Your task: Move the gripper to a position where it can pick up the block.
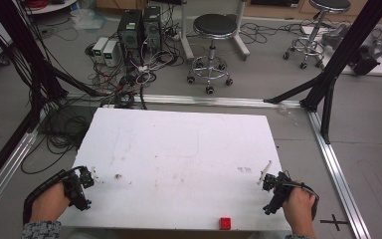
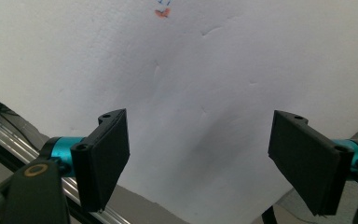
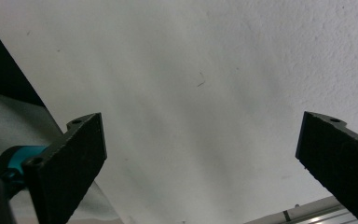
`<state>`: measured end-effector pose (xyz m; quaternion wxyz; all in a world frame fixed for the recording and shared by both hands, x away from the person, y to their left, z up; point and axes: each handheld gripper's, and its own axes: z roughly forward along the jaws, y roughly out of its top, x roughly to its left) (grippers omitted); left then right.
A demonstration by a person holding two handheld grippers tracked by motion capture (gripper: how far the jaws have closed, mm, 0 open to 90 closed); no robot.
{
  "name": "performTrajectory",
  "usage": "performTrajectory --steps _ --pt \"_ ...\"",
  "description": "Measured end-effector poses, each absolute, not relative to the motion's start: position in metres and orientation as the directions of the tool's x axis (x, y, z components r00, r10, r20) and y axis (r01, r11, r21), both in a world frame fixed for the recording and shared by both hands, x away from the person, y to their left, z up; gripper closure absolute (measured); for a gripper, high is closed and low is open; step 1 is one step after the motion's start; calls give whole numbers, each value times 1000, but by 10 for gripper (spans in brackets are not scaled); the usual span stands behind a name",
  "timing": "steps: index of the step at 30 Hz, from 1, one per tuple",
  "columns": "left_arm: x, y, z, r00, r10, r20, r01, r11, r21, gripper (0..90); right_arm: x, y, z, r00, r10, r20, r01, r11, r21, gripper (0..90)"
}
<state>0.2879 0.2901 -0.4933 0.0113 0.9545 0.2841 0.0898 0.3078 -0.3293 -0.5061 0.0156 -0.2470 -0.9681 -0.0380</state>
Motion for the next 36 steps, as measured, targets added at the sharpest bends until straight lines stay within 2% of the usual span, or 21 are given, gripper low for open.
performTrajectory --steps 21,36 --pt "288 289 -492 821 548 159 542 -837 82 208 307 -333 -503 -872 489 35 490 868 79 8" --pt "287 289 -490 823 544 163 538 -839 82 208 305 -321 -490 -898 440 -3 438 893 101 8"
